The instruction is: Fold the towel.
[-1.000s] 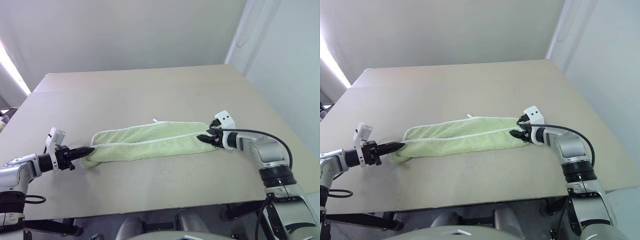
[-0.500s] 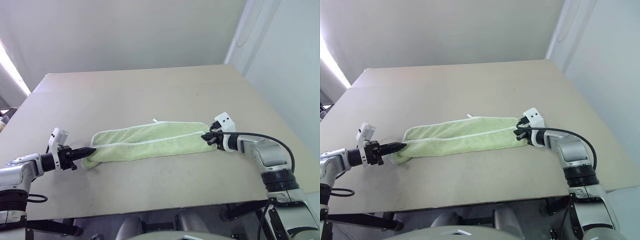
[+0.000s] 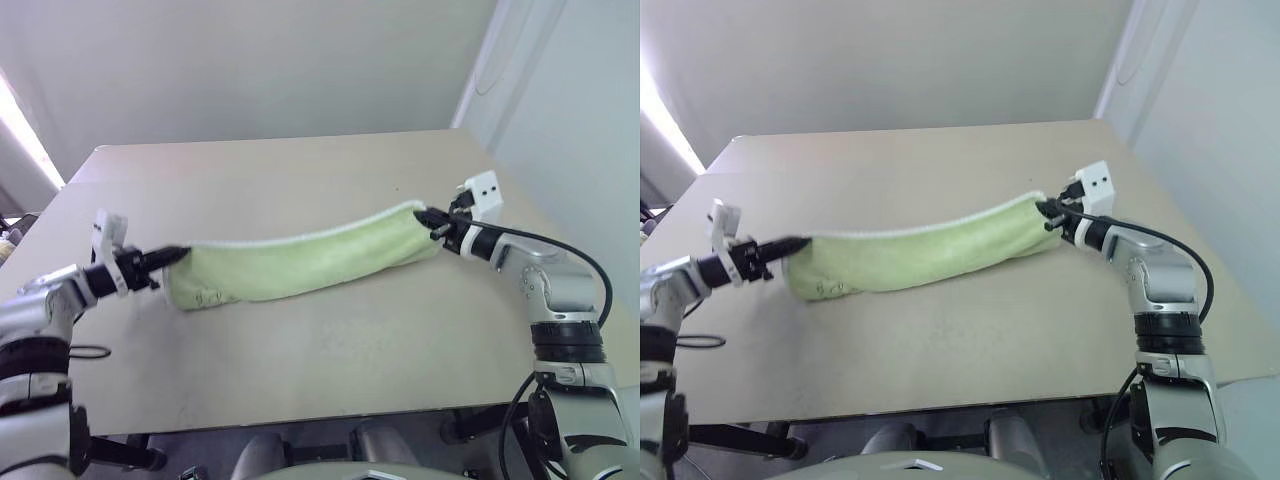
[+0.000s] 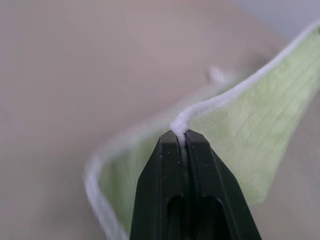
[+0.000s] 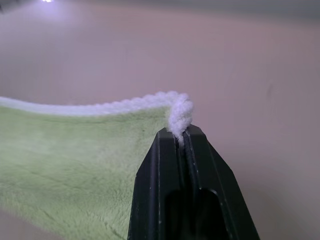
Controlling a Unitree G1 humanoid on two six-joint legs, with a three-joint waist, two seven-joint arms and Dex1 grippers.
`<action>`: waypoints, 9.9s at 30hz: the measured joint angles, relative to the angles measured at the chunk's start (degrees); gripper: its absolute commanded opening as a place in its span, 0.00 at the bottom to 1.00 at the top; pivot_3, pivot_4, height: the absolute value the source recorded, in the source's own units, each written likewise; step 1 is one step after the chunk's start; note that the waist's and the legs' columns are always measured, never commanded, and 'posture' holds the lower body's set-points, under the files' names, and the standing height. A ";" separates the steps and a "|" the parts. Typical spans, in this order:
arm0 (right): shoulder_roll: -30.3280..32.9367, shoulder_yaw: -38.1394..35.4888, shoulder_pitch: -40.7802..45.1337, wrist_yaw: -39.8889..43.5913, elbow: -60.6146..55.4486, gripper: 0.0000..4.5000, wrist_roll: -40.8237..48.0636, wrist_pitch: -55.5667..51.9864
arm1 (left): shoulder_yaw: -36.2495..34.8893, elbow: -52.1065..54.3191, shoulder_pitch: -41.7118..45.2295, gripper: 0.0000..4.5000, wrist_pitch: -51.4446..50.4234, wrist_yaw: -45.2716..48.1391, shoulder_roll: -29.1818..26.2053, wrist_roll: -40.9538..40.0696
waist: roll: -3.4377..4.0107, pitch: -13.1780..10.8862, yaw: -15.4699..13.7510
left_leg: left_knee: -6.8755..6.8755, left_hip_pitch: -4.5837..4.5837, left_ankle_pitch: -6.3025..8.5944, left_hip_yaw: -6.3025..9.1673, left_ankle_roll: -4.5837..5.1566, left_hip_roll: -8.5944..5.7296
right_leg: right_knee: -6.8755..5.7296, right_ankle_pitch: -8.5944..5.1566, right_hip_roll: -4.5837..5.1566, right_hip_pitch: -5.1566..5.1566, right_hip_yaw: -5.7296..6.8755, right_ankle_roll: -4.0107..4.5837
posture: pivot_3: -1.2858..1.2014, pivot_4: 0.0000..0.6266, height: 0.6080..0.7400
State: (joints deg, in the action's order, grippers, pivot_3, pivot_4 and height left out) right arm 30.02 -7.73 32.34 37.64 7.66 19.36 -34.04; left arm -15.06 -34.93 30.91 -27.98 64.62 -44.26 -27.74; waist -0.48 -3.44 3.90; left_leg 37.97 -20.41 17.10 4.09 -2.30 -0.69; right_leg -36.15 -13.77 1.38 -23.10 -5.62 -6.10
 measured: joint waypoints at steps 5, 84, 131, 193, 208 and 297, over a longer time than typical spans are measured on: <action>-1.19 -0.06 2.57 0.02 6.33 0.01 -0.18 5.15 | -0.38 -8.90 10.48 0.00 5.26 -1.73 0.96 1.10 | 0.01 0.00 0.16 | -0.08 -0.02 0.01 -0.02 0.01 -0.04 | 0.00 0.02 0.03 -0.05 -0.02 -0.02 | 0.52 0.00 1.00; 3.55 -2.91 -33.87 6.65 -16.40 0.01 6.26 15.79 | 7.51 -1.02 -10.46 0.00 11.17 18.82 -11.01 9.25 | -0.29 -0.14 -0.15 | -0.31 0.73 0.01 -0.40 0.00 0.20 | 0.05 -0.29 0.07 0.43 -0.10 0.06 | 0.52 0.00 1.00; 1.59 3.09 -22.71 -2.75 0.92 0.01 -4.80 15.65 | 11.78 -27.81 8.59 0.00 25.02 6.46 2.15 18.47 | -0.35 -0.11 -1.35 | -0.19 0.61 0.02 -0.43 0.02 0.10 | 0.03 -0.24 0.03 0.38 -0.15 -0.01 | 0.52 0.00 1.00; -11.26 -30.09 -27.06 -60.67 -9.06 1.00 75.90 -43.45 | 11.58 -8.76 3.00 1.00 16.04 10.46 9.24 15.84 | -0.43 0.02 -1.11 | 0.10 0.22 0.03 -0.45 0.08 0.22 | 0.05 -0.06 -0.05 0.16 -0.25 -0.03 | 0.52 0.00 1.00; -6.86 -18.55 -26.73 -73.25 -8.73 1.00 87.75 -26.43 | 12.10 -8.79 3.02 1.00 16.09 9.87 9.60 15.87 | -0.42 0.02 -0.44 | 0.07 0.06 0.04 -0.46 0.09 0.31 | 0.15 -0.05 -0.12 0.07 -0.33 -0.04 | 0.52 0.00 1.00; 7.39 14.15 -7.07 -8.84 -27.07 0.01 34.33 -23.86 | 11.39 -10.04 1.53 1.00 17.05 6.13 9.10 15.69 | -0.47 0.01 -0.04 | -0.06 -0.04 0.24 -0.74 0.42 1.60 | 0.32 0.40 -1.66 -0.44 -0.59 0.88 | 0.52 0.00 1.00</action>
State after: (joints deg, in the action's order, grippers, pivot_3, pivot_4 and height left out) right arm 37.41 6.42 25.27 28.80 -19.42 53.69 -57.90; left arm -3.67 -44.98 32.44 -10.93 70.75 -35.16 -12.05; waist -0.96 -3.42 3.86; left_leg 37.92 -20.45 17.34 3.35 -1.88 0.90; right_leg -35.83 -13.37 -0.28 -23.54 -6.21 -5.23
